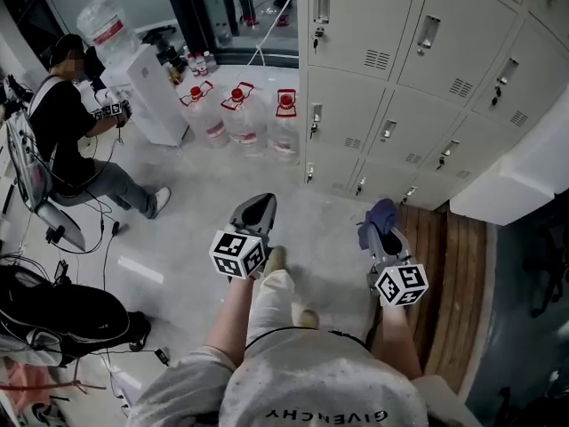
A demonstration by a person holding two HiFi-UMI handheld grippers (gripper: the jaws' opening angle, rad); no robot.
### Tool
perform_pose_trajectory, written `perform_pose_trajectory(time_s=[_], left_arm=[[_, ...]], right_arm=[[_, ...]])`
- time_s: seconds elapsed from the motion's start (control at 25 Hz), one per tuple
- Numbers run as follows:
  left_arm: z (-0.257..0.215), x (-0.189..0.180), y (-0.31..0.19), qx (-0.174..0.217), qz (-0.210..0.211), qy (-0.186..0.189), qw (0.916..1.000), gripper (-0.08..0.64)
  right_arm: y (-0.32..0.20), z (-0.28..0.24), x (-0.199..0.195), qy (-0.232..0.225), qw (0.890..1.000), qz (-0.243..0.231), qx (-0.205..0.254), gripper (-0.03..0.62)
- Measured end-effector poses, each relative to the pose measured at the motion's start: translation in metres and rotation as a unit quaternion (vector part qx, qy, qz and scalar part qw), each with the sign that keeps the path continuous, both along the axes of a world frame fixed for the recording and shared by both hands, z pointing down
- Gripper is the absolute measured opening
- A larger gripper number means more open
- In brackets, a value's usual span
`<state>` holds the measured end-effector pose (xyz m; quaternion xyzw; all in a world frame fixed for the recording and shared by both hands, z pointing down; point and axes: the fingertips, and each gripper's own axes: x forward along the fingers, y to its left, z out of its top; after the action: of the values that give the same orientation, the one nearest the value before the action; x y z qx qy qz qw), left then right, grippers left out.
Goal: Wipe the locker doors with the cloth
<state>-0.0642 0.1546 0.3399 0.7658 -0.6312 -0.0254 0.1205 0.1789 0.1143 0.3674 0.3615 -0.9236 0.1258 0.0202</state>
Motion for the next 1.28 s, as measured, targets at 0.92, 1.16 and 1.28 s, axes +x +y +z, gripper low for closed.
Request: perform_pose_trajectory(time_s=[0.92, 1.16, 1.28], left_arm=[[0.034, -0.118, -0.242, -0.01, 0.086, 0.006, 0.9962, -0.002], [0.051, -0.136, -0.282, -0.018, 0.113, 0.005, 0.9934, -0.002], [0.057, -0.138, -0.305, -0.012, 0.118, 0.007, 0.9929, -0.002]], right_arm=[[-0.21, 0.017, -0.188, 0.024, 1.0, 0.004, 0.012, 0.063], [-0.257, 0.024, -0.235, 0.023, 0.999, 0.012, 0.031, 0.063], [-0.289, 0.013, -0.258, -0.001, 0.999, 0.003, 0.046, 0.063]])
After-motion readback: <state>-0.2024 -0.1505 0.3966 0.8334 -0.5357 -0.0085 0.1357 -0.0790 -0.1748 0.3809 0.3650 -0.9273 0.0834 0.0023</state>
